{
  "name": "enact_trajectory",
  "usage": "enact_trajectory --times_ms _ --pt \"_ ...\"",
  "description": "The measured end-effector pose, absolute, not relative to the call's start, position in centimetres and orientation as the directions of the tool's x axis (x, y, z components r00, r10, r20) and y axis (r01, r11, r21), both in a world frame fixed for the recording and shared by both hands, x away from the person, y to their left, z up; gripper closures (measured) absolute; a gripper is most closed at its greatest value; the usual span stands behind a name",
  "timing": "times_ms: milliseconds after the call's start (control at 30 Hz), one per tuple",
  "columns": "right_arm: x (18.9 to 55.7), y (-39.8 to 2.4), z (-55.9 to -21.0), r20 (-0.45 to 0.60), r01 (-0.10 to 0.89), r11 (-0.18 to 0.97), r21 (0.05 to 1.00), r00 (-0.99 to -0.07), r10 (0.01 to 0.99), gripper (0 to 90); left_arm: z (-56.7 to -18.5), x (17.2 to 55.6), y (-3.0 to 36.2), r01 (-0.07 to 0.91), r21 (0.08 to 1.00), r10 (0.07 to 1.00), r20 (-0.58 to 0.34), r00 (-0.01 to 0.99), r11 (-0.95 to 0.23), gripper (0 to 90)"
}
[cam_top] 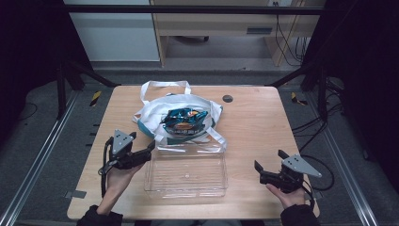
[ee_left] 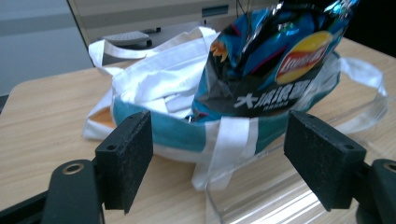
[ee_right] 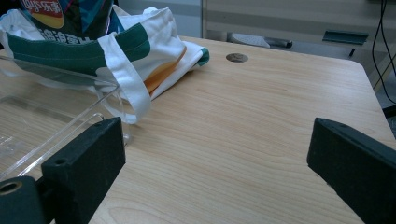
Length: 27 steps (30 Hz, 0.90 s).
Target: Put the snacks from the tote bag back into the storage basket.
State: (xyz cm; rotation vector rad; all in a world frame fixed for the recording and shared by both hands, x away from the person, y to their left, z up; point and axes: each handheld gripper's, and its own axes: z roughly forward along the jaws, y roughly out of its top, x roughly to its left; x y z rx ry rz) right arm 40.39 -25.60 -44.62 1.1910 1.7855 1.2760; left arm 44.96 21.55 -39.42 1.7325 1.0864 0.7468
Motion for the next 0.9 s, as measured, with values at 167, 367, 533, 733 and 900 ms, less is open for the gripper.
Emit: enact_trajectory --times_ms 167,367,533,733,900 --pt "40.4 -25.6 -44.6 0.010 0.309 0.120 0.943 -0.388 0.922 4.6 -38.8 45.7 21.0 0.331 0.927 0.907 0.020 0.422 -0.174 23.8" --pt "40.4 -25.6 -44.6 0.006 0.308 0.122 0.943 -0.385 0.923 4.6 -38.4 46.1 20.5 0.316 0.928 0.904 0.049 0.425 -0.199 24.0" --pt "40.4 -25.6 -44.6 0.005 0.310 0.123 0.943 -0.383 0.924 4.6 -38.0 46.7 20.2 0.313 0.931 0.906 0.043 0.422 -0.190 24.6" --pt "40.5 -25.6 -44.6 0.000 0.308 0.128 0.943 -0.384 0.923 4.6 -37.7 47.9 19.9 0.314 0.935 0.908 0.020 0.418 -0.165 24.6" --pt "40.5 -25.6 -44.6 0.002 0.311 0.127 0.942 -0.384 0.923 4.6 -37.6 48.6 19.5 0.315 0.933 0.903 0.025 0.430 -0.176 25.0"
